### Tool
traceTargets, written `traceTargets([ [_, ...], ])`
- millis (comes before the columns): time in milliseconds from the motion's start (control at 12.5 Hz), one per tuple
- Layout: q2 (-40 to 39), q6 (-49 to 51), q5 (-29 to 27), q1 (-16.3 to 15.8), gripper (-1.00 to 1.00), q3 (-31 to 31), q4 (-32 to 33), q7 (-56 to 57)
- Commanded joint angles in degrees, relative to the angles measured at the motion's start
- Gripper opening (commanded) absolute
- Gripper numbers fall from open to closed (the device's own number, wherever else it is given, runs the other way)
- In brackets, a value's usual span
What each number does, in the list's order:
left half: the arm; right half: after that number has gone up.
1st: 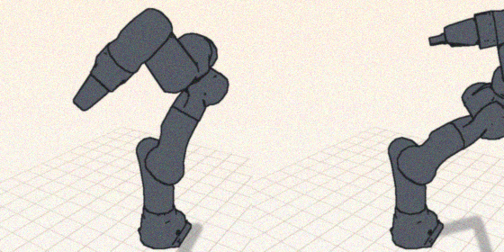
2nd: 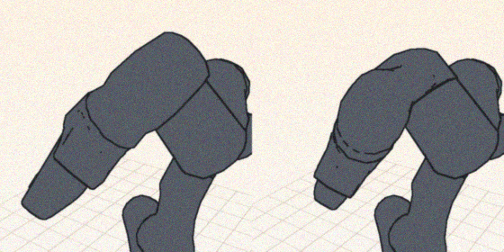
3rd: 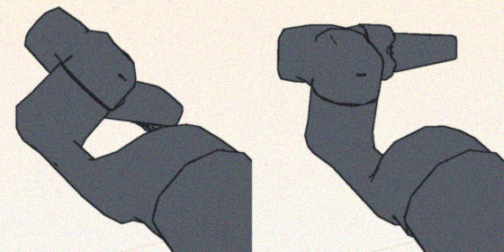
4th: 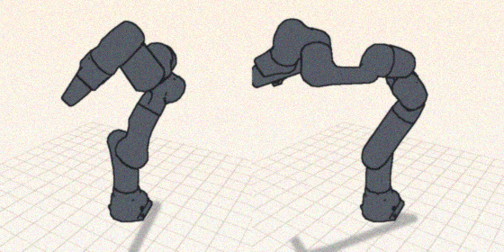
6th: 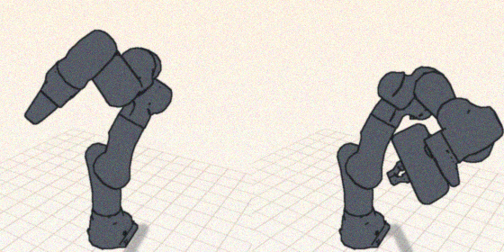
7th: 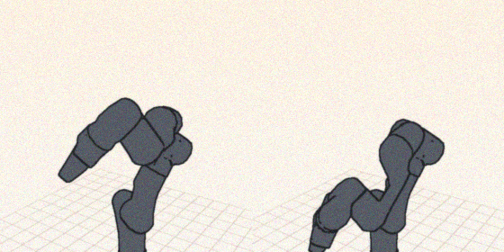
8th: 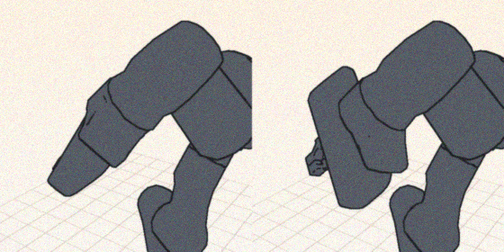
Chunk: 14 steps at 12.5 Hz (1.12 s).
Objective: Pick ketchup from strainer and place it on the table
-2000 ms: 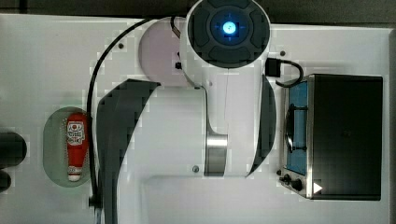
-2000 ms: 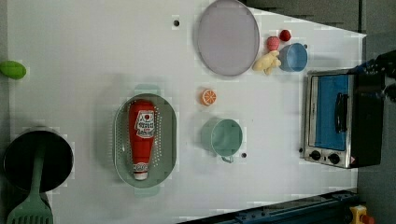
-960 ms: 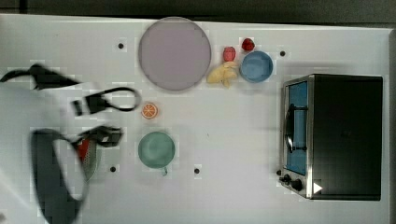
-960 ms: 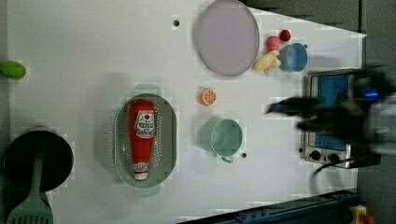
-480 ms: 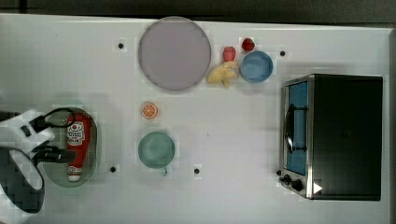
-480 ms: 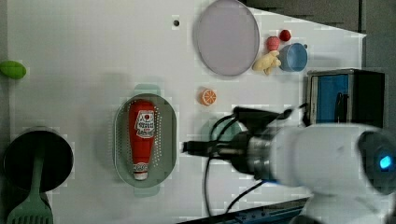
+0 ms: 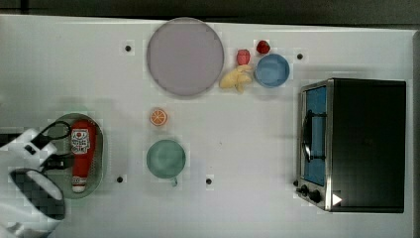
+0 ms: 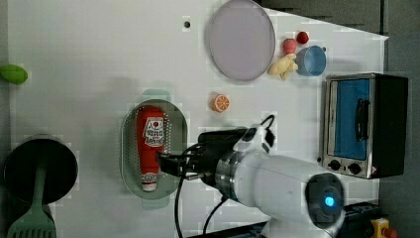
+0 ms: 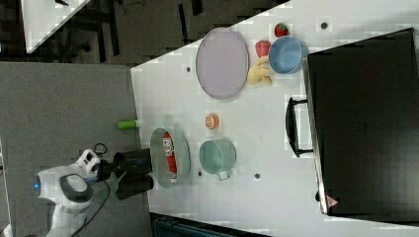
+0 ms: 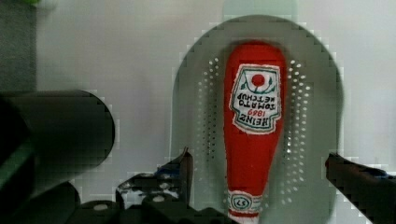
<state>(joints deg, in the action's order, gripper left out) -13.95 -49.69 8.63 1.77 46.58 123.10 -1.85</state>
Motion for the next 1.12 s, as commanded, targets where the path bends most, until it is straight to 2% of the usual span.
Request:
traceTargets([
  [80, -5.8, -4.7, 3.1, 1.0, 1.0, -1.3, 2.5, -2.1],
  [400, -14.8, -13.2, 6.2, 0.6, 1.0, -2.0, 2.4, -3.8],
  [640, -19.1, -15.4, 6.8, -0.7, 1.0, -4.3, 2.0, -3.8],
  [1120, -23.5, -16.0, 6.8, -6.5, 1.0, -10.6, -0.8, -3.8],
])
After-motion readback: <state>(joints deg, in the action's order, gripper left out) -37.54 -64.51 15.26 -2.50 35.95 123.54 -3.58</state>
